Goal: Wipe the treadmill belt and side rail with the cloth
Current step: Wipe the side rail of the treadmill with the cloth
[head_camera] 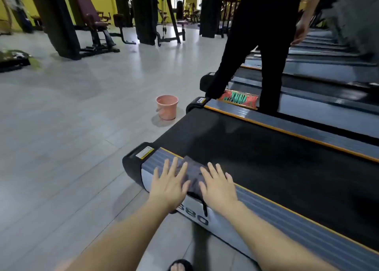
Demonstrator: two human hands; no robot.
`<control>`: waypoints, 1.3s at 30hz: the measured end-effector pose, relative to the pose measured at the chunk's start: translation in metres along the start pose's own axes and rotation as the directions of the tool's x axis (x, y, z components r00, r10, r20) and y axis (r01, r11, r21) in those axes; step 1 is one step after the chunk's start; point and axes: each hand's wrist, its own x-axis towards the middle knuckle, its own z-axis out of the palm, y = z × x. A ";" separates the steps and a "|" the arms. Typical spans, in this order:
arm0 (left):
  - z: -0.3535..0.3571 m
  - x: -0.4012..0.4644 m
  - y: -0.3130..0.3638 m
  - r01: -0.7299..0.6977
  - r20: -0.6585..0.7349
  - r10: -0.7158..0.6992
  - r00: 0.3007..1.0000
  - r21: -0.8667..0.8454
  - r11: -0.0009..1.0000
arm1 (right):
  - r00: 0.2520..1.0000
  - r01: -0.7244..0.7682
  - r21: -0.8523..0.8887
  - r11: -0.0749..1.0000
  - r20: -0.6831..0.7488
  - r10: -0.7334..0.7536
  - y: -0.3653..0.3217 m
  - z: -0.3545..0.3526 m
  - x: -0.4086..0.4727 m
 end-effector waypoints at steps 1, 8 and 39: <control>0.008 0.007 -0.004 0.001 0.034 -0.001 0.999 0.013 1.000 | 0.999 0.010 -0.006 1.000 0.044 -0.010 0.002 0.010 0.010; 0.074 0.026 -0.032 0.033 0.128 -0.044 0.991 0.086 0.996 | 0.976 0.062 0.124 0.990 0.201 -0.087 0.008 0.082 0.077; 0.107 0.018 0.317 -0.555 0.160 0.555 0.816 -0.050 0.831 | 0.741 -0.669 -0.023 0.743 -0.096 0.665 0.319 0.048 -0.223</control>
